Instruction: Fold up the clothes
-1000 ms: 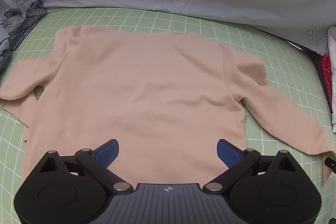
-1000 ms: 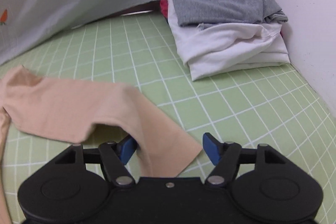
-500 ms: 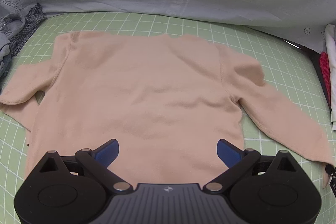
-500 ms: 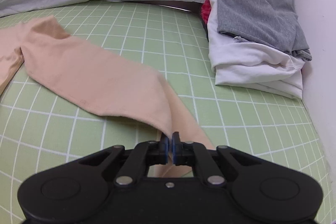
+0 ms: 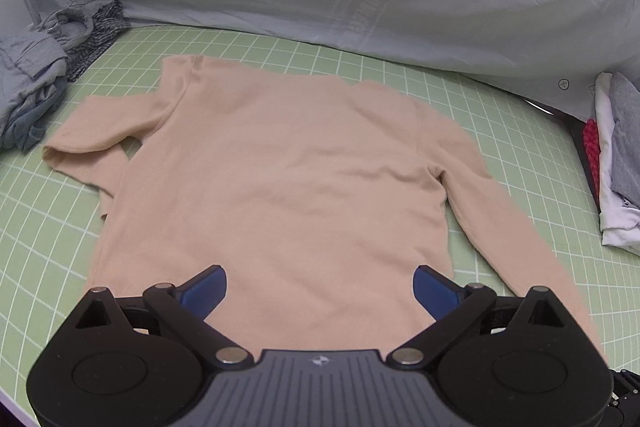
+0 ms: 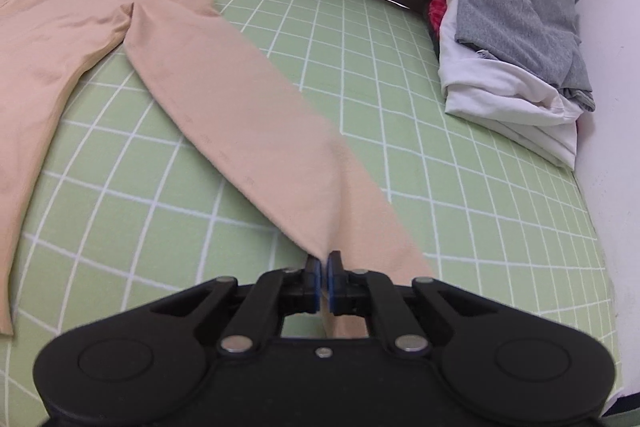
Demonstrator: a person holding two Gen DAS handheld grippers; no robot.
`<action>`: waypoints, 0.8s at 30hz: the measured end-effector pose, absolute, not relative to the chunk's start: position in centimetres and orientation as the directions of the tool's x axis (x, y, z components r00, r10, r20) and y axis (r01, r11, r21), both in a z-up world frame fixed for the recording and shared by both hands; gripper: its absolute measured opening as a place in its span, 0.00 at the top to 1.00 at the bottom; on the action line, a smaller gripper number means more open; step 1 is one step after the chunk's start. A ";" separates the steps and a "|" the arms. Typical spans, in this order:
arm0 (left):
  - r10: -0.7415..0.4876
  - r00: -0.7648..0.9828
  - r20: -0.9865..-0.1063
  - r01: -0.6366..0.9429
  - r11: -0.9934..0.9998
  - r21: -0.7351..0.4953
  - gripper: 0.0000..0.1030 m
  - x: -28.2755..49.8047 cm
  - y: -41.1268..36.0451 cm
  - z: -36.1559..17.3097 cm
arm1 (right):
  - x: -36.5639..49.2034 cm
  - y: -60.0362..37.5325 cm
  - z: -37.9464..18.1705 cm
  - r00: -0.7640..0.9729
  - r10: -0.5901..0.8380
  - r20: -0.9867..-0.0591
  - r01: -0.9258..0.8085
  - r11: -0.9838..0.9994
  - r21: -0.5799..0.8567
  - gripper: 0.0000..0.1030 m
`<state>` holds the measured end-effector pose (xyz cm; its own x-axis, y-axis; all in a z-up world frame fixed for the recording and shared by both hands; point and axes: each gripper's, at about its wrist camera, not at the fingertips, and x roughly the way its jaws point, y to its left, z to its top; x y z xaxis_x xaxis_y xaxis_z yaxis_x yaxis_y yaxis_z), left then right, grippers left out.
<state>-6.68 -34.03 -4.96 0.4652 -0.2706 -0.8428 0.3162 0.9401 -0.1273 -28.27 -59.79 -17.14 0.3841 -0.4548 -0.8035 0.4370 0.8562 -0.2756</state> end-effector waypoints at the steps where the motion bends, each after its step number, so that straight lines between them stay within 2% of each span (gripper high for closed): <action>1: -0.267 0.466 -0.843 0.310 0.942 -0.127 0.04 -7.0 -33.6 -5.0 | -28.4 -59.4 -17.1 0.389 -0.448 -0.805 0.434 0.860 -0.269 0.96; 8: -0.244 0.478 -0.844 0.263 0.956 -0.127 0.04 -8.6 -29.5 -4.9 | -28.6 -57.6 -16.8 0.389 -0.422 -0.819 0.414 0.874 -0.254 0.96; 16: -0.243 0.486 -0.839 0.203 0.966 -0.163 0.04 -6.8 -23.5 -4.7 | -28.6 -56.4 -16.5 0.281 -0.444 -0.851 0.525 0.813 -0.252 0.87; 21: -0.251 0.501 -0.828 0.180 0.966 -0.184 0.04 -4.9 -19.9 -4.6 | -28.3 -54.9 -16.1 0.239 -0.420 -0.875 0.584 0.782 -0.216 0.62; 22: -0.248 0.506 -0.826 0.171 0.968 -0.186 0.04 -4.5 -19.1 -4.6 | -28.1 -54.5 -15.9 0.240 -0.416 -0.877 0.602 0.773 -0.202 0.60; 23: -0.242 0.510 -0.826 0.158 0.970 -0.186 0.04 -4.0 -18.2 -4.7 | -27.9 -54.1 -15.7 0.241 -0.418 -0.876 0.621 0.760 -0.191 0.52; 24: -0.234 0.513 -0.826 0.145 0.972 -0.186 0.04 -3.5 -17.4 -4.8 | -27.6 -53.6 -15.4 0.246 -0.422 -0.873 0.641 0.746 -0.180 0.35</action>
